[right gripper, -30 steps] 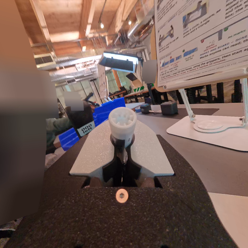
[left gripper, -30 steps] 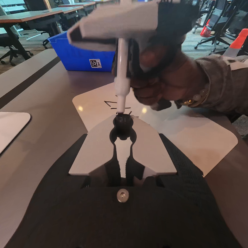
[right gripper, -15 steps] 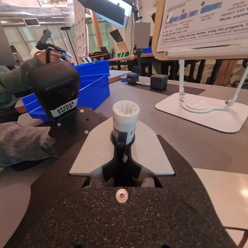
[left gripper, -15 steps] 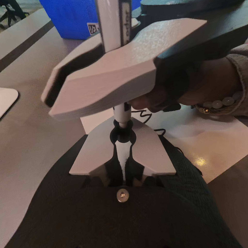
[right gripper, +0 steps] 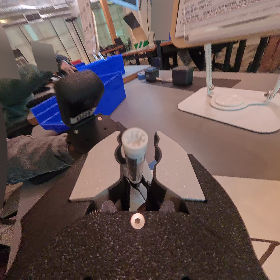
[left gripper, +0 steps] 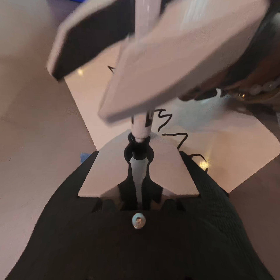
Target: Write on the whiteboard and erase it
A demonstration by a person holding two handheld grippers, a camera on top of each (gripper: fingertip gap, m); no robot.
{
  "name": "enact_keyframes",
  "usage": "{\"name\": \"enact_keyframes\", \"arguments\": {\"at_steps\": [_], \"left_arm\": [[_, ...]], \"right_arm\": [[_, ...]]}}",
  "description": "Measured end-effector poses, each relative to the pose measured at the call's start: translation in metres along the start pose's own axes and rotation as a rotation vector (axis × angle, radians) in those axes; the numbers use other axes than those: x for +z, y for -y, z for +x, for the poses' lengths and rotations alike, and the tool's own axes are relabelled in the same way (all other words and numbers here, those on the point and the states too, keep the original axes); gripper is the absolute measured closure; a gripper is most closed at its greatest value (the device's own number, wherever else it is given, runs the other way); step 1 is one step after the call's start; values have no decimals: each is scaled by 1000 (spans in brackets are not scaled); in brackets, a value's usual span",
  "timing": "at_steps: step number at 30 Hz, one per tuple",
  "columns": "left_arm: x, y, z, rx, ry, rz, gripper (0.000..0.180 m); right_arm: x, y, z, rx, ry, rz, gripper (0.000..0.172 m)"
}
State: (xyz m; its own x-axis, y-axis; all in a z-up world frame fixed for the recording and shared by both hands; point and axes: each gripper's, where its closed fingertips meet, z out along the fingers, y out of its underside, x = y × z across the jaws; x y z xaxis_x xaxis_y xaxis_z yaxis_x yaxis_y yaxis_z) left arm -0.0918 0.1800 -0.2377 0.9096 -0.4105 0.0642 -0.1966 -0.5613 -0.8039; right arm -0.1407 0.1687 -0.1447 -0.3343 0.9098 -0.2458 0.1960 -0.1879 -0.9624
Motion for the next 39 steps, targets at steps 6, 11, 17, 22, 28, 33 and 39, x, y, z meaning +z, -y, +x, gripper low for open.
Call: {"name": "enact_keyframes", "arguments": {"at_steps": [6, 11, 17, 22, 28, 33, 39], "left_arm": [[4, -10, -1, 56, 31, -75, 168], [4, -10, 1, 75, 33, -77, 168], [4, -10, 0, 69, 38, -80, 168], [5, -10, 0, 77, 44, -80, 168], [5, -10, 2, 41, -3, -82, 147], [-4, -16, -5, 52, -5, -84, 136], [-11, -16, -10, 38, -30, -58, 148]], "right_arm": [[-6, 2, 0, -81, 17, -40, 156], [-3, -1, 2, -68, -15, -72, 156], [0, -10, 0, -125, -56, -152, 156], [2, -13, 1, -172, -88, -185, 155], [9, -11, -5, -167, -49, -167, 157], [7, -6, -2, -190, -66, -165, 158], [9, -11, 7, -301, -121, -288, 158]]}}
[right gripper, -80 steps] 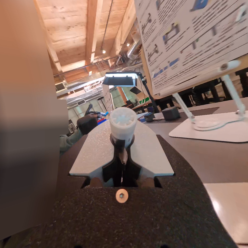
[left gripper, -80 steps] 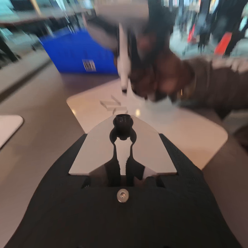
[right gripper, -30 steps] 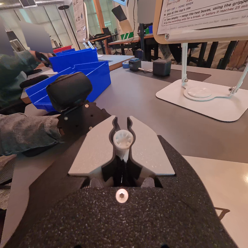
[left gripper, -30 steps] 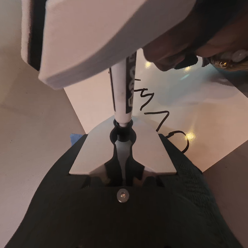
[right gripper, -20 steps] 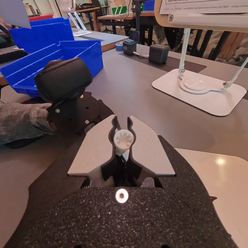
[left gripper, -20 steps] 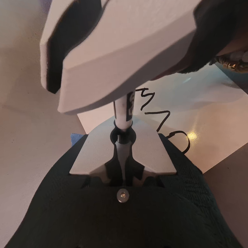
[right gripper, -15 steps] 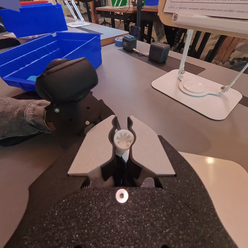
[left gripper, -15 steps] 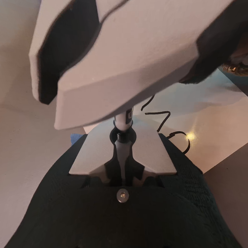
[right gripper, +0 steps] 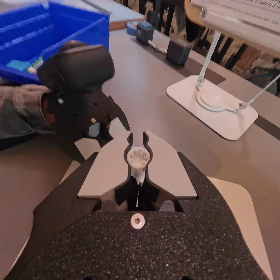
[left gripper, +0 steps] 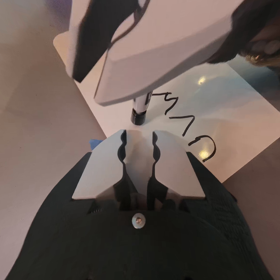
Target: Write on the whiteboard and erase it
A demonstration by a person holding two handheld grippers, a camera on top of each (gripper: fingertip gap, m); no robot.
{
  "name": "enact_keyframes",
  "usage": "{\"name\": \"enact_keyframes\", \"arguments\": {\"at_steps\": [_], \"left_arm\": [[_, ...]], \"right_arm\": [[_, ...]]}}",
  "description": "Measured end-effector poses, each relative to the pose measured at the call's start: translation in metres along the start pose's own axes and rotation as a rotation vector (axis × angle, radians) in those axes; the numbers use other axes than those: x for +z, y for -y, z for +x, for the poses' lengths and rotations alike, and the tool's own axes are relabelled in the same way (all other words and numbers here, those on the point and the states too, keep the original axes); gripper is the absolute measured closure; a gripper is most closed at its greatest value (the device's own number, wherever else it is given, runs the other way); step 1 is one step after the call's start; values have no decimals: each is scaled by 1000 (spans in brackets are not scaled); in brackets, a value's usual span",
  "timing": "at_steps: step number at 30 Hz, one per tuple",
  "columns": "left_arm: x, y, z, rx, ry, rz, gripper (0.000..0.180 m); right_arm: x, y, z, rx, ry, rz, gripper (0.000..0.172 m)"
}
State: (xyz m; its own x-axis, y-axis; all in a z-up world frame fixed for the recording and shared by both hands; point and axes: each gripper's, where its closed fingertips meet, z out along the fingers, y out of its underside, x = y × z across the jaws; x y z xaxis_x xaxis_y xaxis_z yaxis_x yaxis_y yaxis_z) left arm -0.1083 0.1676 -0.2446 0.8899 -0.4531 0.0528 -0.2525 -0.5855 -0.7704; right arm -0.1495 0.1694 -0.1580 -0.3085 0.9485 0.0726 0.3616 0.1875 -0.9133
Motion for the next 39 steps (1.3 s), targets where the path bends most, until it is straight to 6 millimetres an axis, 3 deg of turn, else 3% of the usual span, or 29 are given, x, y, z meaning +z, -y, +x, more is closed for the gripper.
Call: {"name": "enact_keyframes", "arguments": {"at_steps": [5, 16, 30, 33, 35, 39], "left_arm": [[9, 19, -2, 15, 94, 70, 155], [16, 13, -3, 39, 140, 7, 161], [14, 13, -2, 46, 138, 18, 155], [4, 23, -8, 40, 159, 110, 145], [-2, 29, -14, 30, 176, 166, 137], [-4, 30, -18, -10, 185, 180, 120]], "right_arm": [[1, -2, 4, 41, -12, -10, 158], [8, -3, 2, 0, -54, -39, 158], [9, -1, 8, 92, 11, 57, 158], [-26, 18, 30, 275, 12, 297, 158], [-65, 28, 55, 324, -53, 400, 158], [-157, 40, 116, 257, -290, 424, 158]]}}
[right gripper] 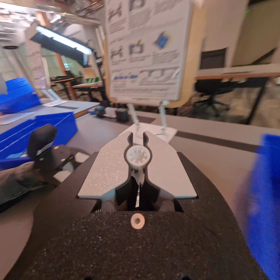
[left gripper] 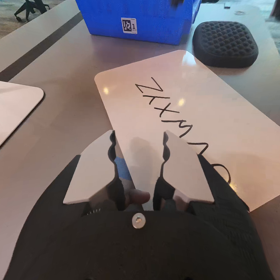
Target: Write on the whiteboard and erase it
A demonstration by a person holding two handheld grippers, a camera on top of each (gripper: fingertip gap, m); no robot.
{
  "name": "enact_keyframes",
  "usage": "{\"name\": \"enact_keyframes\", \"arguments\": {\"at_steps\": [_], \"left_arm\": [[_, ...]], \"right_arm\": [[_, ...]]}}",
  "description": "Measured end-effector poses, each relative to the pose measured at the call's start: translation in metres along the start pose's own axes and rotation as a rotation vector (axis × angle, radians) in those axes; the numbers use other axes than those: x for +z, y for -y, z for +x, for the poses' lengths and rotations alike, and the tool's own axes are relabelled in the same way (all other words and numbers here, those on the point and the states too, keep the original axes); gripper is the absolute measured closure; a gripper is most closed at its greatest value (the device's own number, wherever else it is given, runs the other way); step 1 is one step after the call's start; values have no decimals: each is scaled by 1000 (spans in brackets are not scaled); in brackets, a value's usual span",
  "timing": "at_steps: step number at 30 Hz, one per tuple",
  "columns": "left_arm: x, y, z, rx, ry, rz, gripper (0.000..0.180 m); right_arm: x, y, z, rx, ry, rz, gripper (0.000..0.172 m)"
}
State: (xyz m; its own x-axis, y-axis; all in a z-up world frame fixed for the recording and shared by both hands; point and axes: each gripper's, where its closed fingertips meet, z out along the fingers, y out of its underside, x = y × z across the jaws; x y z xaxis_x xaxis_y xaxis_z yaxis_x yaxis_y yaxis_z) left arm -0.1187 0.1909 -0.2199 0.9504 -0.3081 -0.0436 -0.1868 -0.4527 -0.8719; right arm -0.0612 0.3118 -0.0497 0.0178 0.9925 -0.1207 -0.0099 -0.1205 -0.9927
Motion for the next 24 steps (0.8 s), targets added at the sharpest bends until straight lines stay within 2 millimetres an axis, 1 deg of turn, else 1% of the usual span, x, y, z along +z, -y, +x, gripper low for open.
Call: {"name": "enact_keyframes", "arguments": {"at_steps": [2, 3, 4, 5, 6, 8, 9, 11, 14, 16, 18, 20, 21, 22, 24], "left_arm": [[1, -2, -1, 12, 17, -15, 117], [2, -3, -1, 21, 22, -22, 116], [2, -3, -1, 28, 26, -27, 115], [3, -4, -1, 35, 30, -28, 115], [3, -4, -1, 39, 31, -28, 115], [2, -3, -1, 39, 36, -22, 115], [2, -2, -1, 39, 37, -17, 115], [1, 0, -1, 37, 32, -6, 115], [0, 0, -1, 40, 37, -14, 115], [-3, 3, -1, 53, 46, -16, 114], [-7, 9, -1, 56, 53, 4, 113], [-10, 10, -1, 61, 57, 15, 114], [-11, 10, -3, 65, 66, 15, 114], [-11, 9, -6, 66, 74, 13, 114], [-11, 5, -12, 45, 89, 1, 114]], "right_arm": [[-29, 29, 43, -39, -126, 7, 159], [-41, 36, 66, -60, -191, -33, 159], [-51, 37, 90, -74, -251, -101, 158], [-60, 32, 114, -77, -308, -189, 158], [-66, 22, 138, -74, -356, -288, 158], [-74, -5, 180, -67, -430, -465, 158], [-75, -21, 198, -62, -453, -537, 158], [-75, -55, 223, -39, -474, -678, 158], [-72, -98, 241, 5, -475, -838, 158], [-69, -115, 249, 27, -483, -873, 158], [-65, -126, 252, 62, -473, -863, 155], [-61, -130, 254, 81, -475, -838, 140], [-60, -128, 255, 78, -484, -810, 133], [-59, -122, 256, 72, -500, -768, 125], [-58, -102, 257, 63, -545, -665, 107]]}}
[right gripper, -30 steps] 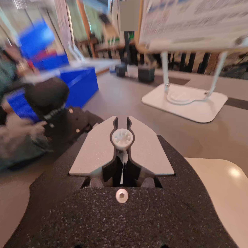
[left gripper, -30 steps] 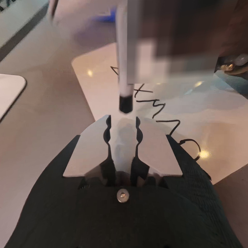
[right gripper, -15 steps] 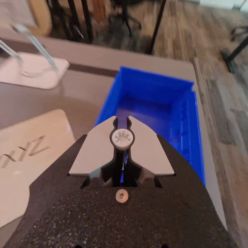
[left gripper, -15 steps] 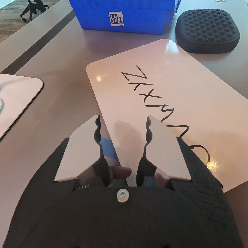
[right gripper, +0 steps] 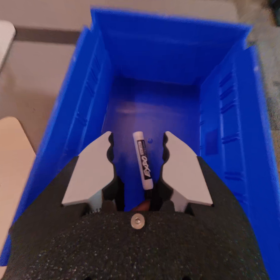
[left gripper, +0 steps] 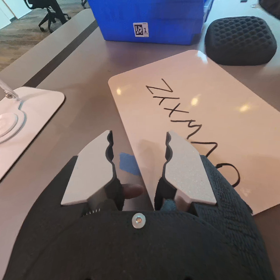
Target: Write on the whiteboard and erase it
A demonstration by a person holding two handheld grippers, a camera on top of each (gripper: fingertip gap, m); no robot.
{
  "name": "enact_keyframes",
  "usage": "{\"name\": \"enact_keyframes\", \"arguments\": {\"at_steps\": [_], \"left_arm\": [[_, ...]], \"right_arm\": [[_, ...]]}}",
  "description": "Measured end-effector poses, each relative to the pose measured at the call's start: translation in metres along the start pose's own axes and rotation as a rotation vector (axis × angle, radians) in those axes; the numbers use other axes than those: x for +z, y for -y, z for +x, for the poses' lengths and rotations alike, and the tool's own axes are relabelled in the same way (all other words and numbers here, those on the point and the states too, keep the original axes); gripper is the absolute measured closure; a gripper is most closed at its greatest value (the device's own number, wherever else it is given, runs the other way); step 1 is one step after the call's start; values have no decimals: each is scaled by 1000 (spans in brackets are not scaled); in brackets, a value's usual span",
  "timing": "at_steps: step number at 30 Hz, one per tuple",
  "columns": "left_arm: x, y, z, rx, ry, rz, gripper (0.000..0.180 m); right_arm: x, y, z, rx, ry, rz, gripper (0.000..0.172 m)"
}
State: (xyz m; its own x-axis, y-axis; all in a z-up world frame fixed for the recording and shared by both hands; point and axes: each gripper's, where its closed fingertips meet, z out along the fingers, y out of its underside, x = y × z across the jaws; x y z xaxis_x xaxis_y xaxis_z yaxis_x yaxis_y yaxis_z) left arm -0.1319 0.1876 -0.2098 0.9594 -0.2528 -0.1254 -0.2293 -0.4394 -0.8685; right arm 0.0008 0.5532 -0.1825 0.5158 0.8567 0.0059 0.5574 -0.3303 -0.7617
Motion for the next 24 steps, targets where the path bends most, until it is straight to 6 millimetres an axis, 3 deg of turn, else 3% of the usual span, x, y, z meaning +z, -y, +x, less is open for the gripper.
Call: {"name": "enact_keyframes", "arguments": {"at_steps": [4, 6, 9, 12, 14, 16, 17, 20, 24], "left_arm": [[2, -14, -18, -61, 61, -48, 110], [2, -18, -25, -79, 82, -53, 102], [-5, -8, -27, -88, 84, -15, 94], [-30, 16, -20, -23, 79, 14, 94], [-64, 29, -7, -5, 52, 21, 94], [-109, 30, 4, 5, 42, 1, 99], [-134, 21, 5, 20, 45, -59, 102], [-223, -30, -16, 26, 139, -391, 106], [-337, -115, -48, -128, 279, -885, 105]], "right_arm": [[-44, 41, -9, 83, -3, 238, 72], [-71, 57, -31, 90, 48, 340, 58], [-111, 64, -99, 30, 243, 477, 55], [-149, 39, -186, -69, 548, 589, 64], [-161, 11, -226, -92, 711, 619, 70], [-159, -15, -244, -82, 782, 629, 79], [-154, -27, -248, -77, 796, 622, 82], [-143, -52, -252, -20, 844, 623, 85], [-147, -54, -252, 65, 918, 687, 93]]}}
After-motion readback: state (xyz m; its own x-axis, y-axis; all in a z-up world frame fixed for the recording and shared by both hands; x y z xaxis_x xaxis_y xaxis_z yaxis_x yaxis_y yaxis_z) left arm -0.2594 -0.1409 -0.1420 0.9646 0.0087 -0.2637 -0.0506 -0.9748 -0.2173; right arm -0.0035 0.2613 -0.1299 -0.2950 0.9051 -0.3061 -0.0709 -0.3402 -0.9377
